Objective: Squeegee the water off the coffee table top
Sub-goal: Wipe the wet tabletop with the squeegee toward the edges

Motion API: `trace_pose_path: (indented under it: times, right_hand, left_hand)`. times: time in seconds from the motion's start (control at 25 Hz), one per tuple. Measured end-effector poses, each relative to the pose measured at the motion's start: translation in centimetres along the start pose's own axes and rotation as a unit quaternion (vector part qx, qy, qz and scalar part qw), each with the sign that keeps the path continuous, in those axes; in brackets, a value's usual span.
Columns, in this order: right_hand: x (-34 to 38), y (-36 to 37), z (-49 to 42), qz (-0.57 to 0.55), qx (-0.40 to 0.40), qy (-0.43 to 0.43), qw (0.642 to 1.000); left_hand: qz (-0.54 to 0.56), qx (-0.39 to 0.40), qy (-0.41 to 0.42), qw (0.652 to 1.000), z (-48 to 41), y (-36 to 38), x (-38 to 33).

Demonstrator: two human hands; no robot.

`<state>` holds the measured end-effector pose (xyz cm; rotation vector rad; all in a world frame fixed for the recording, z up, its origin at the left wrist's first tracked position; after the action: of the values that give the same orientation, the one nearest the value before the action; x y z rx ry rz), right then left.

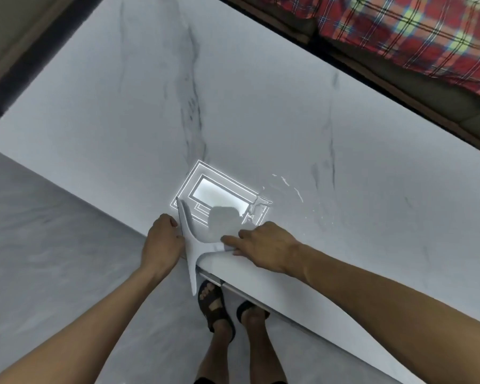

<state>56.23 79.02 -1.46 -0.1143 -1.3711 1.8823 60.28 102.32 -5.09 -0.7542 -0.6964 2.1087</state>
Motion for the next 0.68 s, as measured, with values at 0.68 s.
trace_pose_path:
  times: [0.68]
  right_hand:
    - [-6.5, 4.9, 18.9, -0.108, -0.105, 0.383, 0.912]
  left_hand:
    - [-0.167, 0.145, 0.075, 0.972, 0.7, 6.4, -5.6]
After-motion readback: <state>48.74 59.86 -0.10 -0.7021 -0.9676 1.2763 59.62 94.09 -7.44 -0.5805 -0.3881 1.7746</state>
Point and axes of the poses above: each hand's wrist, its own z-axis away from the middle knuckle, its own y-axis out of the palm, x = y × z, the point moved 1 cm from there along -z, towards the middle knuckle, and after that the axes turned 13 degrees about -y, right-handed, at the moved point
